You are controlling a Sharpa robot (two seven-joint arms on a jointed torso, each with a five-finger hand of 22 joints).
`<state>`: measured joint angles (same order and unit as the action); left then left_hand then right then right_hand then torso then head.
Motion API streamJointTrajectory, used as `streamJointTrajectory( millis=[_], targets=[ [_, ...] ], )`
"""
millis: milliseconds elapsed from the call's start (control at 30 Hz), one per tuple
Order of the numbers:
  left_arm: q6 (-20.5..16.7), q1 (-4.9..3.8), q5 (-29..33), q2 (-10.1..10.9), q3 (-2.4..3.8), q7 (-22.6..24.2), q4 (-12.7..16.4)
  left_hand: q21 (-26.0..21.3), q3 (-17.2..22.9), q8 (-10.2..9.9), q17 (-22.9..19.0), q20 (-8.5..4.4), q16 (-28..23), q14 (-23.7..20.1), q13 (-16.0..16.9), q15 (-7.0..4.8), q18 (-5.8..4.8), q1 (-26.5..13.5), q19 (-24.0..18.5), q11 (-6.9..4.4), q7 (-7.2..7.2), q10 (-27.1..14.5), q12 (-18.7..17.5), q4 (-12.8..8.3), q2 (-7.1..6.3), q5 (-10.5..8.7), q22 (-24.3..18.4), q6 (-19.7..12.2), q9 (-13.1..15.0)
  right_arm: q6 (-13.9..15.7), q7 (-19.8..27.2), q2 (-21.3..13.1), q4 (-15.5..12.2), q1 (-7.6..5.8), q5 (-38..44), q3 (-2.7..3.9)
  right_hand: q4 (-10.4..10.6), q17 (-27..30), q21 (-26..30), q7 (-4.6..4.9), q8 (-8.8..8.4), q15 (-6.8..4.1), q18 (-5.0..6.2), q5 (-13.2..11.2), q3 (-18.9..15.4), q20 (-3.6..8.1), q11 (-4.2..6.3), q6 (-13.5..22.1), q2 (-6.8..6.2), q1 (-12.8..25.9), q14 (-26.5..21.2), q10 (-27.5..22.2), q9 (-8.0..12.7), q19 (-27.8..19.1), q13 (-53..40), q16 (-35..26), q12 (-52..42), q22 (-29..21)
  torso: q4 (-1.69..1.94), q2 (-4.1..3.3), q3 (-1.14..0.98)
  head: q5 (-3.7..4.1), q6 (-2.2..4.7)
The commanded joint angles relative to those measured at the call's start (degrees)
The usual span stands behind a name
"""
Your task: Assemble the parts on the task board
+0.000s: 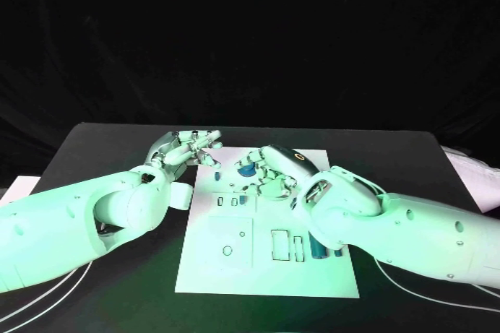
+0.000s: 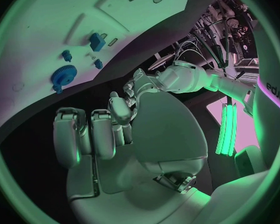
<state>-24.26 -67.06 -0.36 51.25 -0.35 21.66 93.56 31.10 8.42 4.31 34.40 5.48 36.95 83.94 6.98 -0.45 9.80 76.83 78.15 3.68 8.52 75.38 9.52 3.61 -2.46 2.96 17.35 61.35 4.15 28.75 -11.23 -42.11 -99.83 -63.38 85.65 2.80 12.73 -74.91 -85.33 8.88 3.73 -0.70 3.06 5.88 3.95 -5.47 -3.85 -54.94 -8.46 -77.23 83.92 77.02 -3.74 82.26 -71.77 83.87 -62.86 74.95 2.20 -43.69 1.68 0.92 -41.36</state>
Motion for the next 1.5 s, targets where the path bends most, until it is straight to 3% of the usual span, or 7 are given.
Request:
streamJointTrajectory(
  millis=[33,133,267,367,700,867,1500],
  targets=[
    [-0.05,-0.07,-7.46,-0.09,0.04,-8.87,-0.49,11.53,-0.40,0.55,18.91,-1.04,19.57,3.66,2.39,-1.07,-1.24,-1.17,2.85,-1.11,-0.95,3.10,3.42,0.50,-0.33,0.27,12.14,0.41,0.26,-3.86,8.39,-2.19,-1.36,-1.39,-9.36,0.23,0.14,-5.95,0.24,-0.02,0.09,0.28,-0.30,0.57,-0.06,-0.38,0.01,0.33,0.24,-1.05,4.11,-0.37,-0.11,-0.05,0.07,0.20,0.22,2.91,-0.24,0.53,-0.26,-0.21,-0.21],
    [0.89,-0.27,-15.15,-0.14,0.06,-18.07,-1.08,28.80,-1.29,2.67,41.98,-2.48,41.68,4.30,9.50,-1.90,-3.59,-3.32,4.75,-2.58,-2.00,3.64,11.94,1.73,0.18,0.30,31.49,2.44,1.42,-3.49,9.96,-5.44,-1.95,-3.53,-16.23,0.38,-0.12,-5.01,0.56,-0.19,0.31,0.16,-0.13,2.19,0.31,-0.32,0.18,-0.24,1.42,-2.25,3.86,-0.60,-0.20,-0.52,0.38,-0.48,0.55,2.21,-0.43,1.13,-0.48,-0.47,-0.46],
    [7.47,-1.95,-28.09,-0.81,0.07,-33.91,-2.32,41.00,-2.52,5.02,54.63,-2.84,52.32,5.83,19.51,-2.28,-5.42,-6.31,5.58,-2.89,-2.50,0.00,23.10,4.57,1.06,0.12,46.10,2.57,3.22,-3.12,10.88,-9.94,-2.15,-5.99,-23.75,0.47,-0.65,-4.07,1.00,-0.35,0.48,0.00,0.08,4.17,0.47,-0.17,0.36,-0.85,2.15,-3.06,3.61,-0.97,-0.28,-1.13,0.90,-1.21,1.19,1.25,-0.74,1.69,-0.71,-0.82,-0.63],
    [13.33,-3.19,-37.06,-1.41,0.07,-43.18,-2.85,49.04,-5.81,8.25,55.60,-2.62,53.05,6.06,32.51,-2.47,-6.55,-7.33,6.42,-2.78,-3.68,-5.02,36.58,7.82,2.40,0.34,56.02,0.70,5.82,-3.18,10.98,-12.23,-2.57,-6.91,-25.82,0.50,-0.79,-3.93,1.09,-0.40,0.48,-0.06,0.12,4.82,0.44,-0.11,0.41,-0.99,2.29,-3.19,3.58,-1.02,-0.29,-1.24,1.03,-1.34,1.32,1.08,-1.01,1.92,-0.88,-1.19,-0.85],
    [25.18,-5.66,-52.98,-5.44,0.07,-58.36,-5.53,51.40,-14.13,19.79,55.60,-3.40,53.05,6.06,52.04,-3.77,-6.92,-8.88,6.27,-4.82,-5.15,0.15,55.11,12.73,1.63,-0.05,59.49,0.26,15.40,-3.12,9.84,-14.76,-2.38,-7.69,-27.11,0.51,-0.86,-3.40,1.26,-0.49,0.41,-0.17,0.17,6.65,0.14,0.01,0.51,-1.20,2.56,-3.04,3.48,-0.85,-0.27,-1.38,1.13,-1.81,1.26,0.80,-1.73,2.27,-1.28,-1.61,-1.10],
    [29.77,-6.56,-55.16,-8.50,0.08,-61.90,-7.91,52.72,-18.15,26.57,55.60,-4.00,53.05,6.06,55.60,-4.38,-7.39,-9.93,7.11,-5.09,-5.91,0.73,58.24,12.98,3.26,-0.28,61.74,-3.90,22.81,-3.22,9.01,-14.74,-1.77,-7.73,-26.22,0.49,-0.84,-3.34,1.33,-0.49,0.38,-0.17,0.21,6.80,0.07,0.03,0.51,-1.19,2.56,-2.97,3.47,-0.87,-0.26,-1.46,1.20,-1.86,1.34,0.65,-1.81,2.24,-1.28,-1.76,-1.37],
    [37.42,-8.04,-55.27,-15.01,0.10,-64.71,-12.97,54.91,-21.33,29.34,55.60,-4.19,53.05,6.06,56.34,-4.48,-8.24,-10.54,8.90,-5.21,-6.06,0.69,58.74,12.96,3.78,-0.30,65.69,-6.27,26.43,-3.74,7.53,-13.84,-0.34,-7.69,-25.24,0.33,-0.70,-2.82,1.53,-0.48,0.32,-0.18,0.30,7.07,-0.11,0.05,0.50,-1.16,2.57,-2.71,3.36,-1.05,-0.24,-1.73,1.54,-2.25,1.77,0.20,-1.73,2.13,-1.27,-1.78,-2.07]
  ],
)
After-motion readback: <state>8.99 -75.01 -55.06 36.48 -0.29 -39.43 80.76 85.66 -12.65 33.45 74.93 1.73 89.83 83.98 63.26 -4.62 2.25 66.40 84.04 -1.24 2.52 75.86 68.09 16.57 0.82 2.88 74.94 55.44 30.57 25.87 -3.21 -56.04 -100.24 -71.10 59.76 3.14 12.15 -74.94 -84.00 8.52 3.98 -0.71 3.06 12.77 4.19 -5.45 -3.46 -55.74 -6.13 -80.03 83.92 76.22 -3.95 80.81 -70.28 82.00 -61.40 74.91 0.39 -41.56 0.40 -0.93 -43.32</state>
